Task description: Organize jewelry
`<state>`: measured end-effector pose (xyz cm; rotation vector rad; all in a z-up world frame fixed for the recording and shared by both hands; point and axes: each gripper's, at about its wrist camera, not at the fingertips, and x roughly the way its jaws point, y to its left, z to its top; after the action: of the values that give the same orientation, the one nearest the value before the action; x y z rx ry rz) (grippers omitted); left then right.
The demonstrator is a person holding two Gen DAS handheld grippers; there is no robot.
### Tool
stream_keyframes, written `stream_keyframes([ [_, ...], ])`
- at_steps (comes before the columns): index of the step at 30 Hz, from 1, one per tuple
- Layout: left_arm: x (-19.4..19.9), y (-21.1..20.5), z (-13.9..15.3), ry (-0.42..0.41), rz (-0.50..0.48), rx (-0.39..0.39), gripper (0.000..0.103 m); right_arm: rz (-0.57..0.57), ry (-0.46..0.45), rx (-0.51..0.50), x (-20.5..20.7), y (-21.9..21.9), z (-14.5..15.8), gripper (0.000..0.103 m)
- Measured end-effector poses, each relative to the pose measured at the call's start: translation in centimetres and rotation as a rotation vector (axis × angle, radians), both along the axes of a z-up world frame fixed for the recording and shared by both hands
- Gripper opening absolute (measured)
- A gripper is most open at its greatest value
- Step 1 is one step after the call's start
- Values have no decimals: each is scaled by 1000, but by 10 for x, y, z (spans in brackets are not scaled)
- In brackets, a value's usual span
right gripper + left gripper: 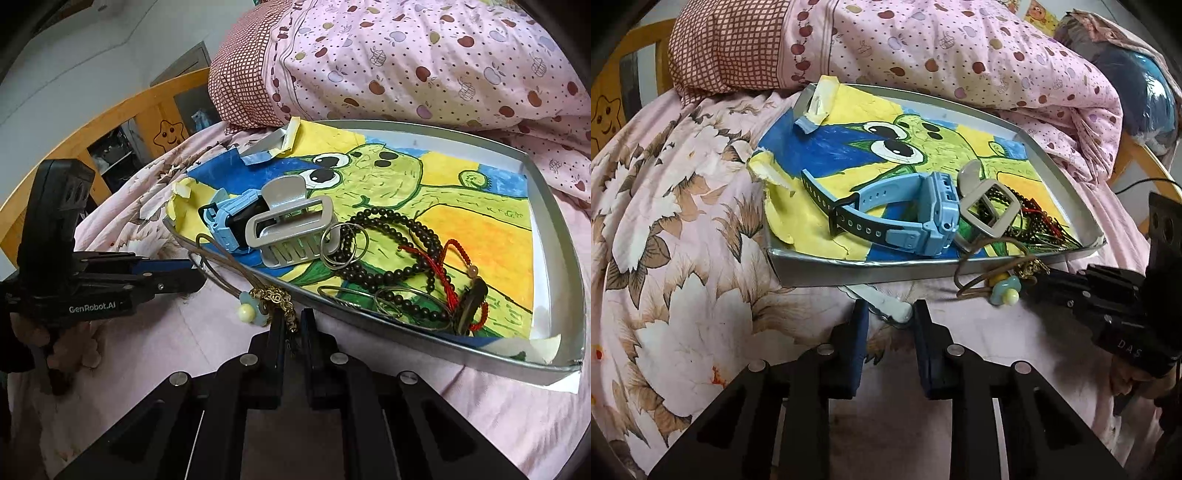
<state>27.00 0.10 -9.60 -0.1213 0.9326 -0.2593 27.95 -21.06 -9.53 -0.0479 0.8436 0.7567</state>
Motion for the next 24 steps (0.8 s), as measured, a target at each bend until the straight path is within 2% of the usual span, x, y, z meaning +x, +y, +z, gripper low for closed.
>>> stream_keyframes([
  [7,1,-5,2,5,65,18,20,-11,1,9,-2,-4,1,8],
  [11,-3,-4,2,1,92,8,13,-10,-5,11,-7,-5,2,8],
  [20,-28,-5,7,-16,38,-11,13,5,-27,39,-21,-1,13,8],
  [24,-43,-10,19,-60,19,-26,13,-6,-51,75,-25,-2,26,8],
])
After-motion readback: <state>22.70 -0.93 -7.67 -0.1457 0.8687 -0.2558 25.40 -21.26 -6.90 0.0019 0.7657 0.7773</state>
